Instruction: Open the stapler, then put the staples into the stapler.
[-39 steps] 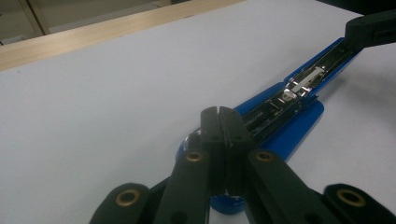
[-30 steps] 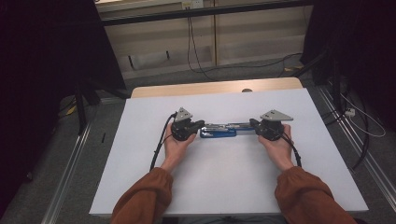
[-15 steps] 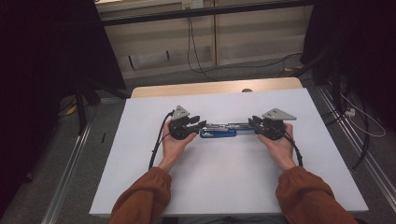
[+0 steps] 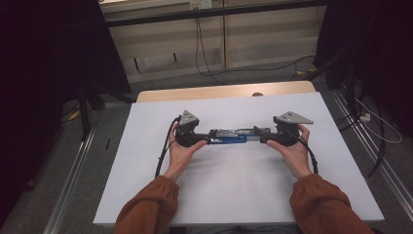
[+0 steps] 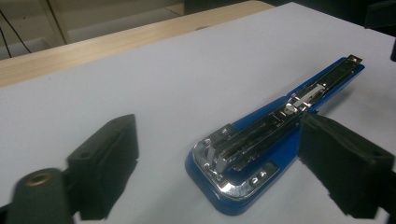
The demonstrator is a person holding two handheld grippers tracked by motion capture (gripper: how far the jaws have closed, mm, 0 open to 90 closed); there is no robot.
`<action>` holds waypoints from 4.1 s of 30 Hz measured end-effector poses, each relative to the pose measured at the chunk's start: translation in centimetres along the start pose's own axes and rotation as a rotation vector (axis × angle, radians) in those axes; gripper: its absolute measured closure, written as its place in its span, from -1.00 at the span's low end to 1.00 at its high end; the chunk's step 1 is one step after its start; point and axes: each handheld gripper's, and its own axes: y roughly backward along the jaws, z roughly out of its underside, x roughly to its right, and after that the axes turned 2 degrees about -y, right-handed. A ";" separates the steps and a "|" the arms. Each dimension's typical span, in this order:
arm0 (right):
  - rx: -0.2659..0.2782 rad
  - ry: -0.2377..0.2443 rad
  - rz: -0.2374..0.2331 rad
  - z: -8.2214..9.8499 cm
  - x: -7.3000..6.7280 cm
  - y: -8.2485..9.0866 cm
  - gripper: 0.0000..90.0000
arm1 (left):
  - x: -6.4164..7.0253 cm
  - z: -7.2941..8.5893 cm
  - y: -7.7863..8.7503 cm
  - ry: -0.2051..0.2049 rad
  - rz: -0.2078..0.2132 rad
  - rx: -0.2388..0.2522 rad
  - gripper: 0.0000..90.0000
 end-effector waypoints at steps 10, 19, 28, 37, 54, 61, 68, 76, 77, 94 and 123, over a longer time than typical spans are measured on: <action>0.022 0.004 -0.013 -0.3 0.4 1.2 -0.88 | 0.0 0.8 1.5 -0.008 0.028 0.004 -0.86; 0.028 0.017 0.020 0.2 1.4 2.8 -0.85 | 0.6 1.7 3.3 -0.030 0.006 0.012 -0.88; 0.011 0.029 0.034 0.9 1.5 3.8 -0.84 | 1.3 2.3 4.9 -0.030 0.012 0.042 -0.88; 0.010 0.024 0.034 1.6 1.7 4.9 -0.80 | 1.5 3.5 6.4 -0.026 -0.006 0.042 -0.88; 0.005 0.054 0.061 2.1 2.2 7.8 -0.75 | 1.8 5.6 11.4 -0.021 -0.079 0.079 -0.88; -0.033 0.037 0.036 2.2 2.8 8.8 -0.76 | 2.5 6.1 12.7 -0.043 -0.094 0.087 -0.88; -0.091 0.003 0.010 1.8 3.6 9.4 -0.76 | 2.9 6.9 14.0 -0.020 -0.091 0.087 -0.89; -0.214 -0.013 -0.023 1.1 4.7 8.9 -0.76 | 3.4 7.7 15.4 -0.010 -0.085 0.091 -0.89; -0.219 -0.016 -0.021 1.1 4.8 8.9 -0.76 | 3.4 7.8 15.6 -0.012 -0.085 0.084 -0.89; -0.302 -0.009 -0.025 1.1 6.1 7.3 -0.75 | 4.1 8.1 16.4 -0.002 -0.086 0.068 -0.89; -0.614 0.028 -0.102 1.2 6.4 6.2 0.26 | 4.2 8.2 15.9 -0.004 -0.065 0.048 -0.89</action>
